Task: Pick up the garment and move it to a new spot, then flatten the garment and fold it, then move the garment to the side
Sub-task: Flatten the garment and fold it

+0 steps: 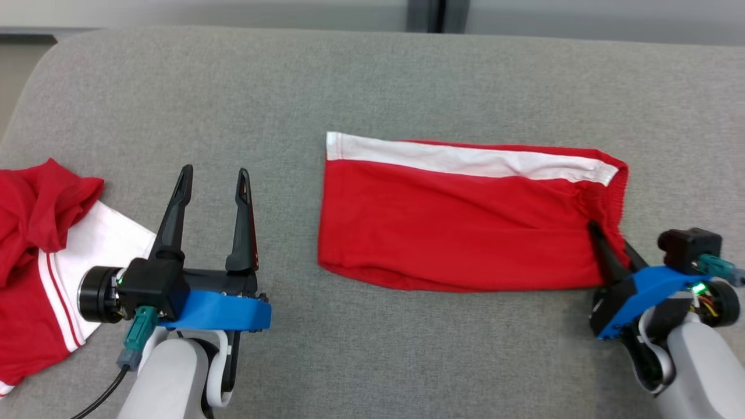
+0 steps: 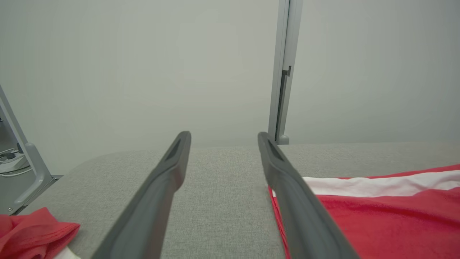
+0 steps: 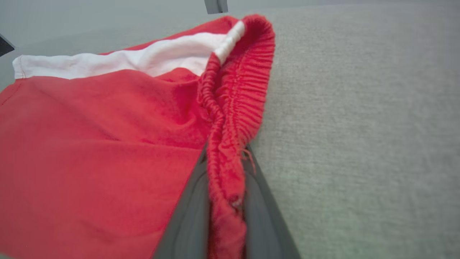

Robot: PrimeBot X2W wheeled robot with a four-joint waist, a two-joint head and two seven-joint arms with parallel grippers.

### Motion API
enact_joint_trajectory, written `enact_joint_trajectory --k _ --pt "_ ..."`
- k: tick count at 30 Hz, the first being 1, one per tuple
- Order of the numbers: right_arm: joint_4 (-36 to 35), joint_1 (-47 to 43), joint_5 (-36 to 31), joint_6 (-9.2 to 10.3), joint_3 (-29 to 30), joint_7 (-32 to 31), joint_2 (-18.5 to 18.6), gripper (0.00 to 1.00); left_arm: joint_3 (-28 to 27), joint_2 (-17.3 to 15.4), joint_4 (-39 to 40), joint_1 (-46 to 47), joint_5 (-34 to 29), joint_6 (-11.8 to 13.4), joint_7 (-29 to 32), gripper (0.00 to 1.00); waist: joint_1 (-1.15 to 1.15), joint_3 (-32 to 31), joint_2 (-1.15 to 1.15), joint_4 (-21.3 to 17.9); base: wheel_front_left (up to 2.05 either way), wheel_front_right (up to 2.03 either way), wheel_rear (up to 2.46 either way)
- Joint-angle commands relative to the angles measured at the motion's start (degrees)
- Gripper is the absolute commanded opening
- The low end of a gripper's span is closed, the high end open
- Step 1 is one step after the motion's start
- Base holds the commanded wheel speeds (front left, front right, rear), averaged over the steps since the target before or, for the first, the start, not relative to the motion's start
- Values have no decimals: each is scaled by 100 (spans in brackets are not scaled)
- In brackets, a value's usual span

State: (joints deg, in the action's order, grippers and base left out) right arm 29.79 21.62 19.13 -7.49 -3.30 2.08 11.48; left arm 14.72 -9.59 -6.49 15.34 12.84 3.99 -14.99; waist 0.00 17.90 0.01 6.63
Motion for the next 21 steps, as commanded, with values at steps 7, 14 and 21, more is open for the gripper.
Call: enact_joint_trajectory --k 7,14,21 --pt "-572 -287 359 -2 -58 -202 382 0 -30 13 -42 -249 -87 -39 -27 100 0 -381 -1 -263 0 0 0" --pt "-1565 -67 831 -2 -788 -1098 344 0 13 30 -66 -269 -110 -58 -27 100 0 -445 -1 -260 0 0 0" --pt "-1798 402 1199 -2 -1776 -1803 -113 0 85 113 -144 -80 -122 -95 -27 100 0 -278 -1 -2 0 0 0"
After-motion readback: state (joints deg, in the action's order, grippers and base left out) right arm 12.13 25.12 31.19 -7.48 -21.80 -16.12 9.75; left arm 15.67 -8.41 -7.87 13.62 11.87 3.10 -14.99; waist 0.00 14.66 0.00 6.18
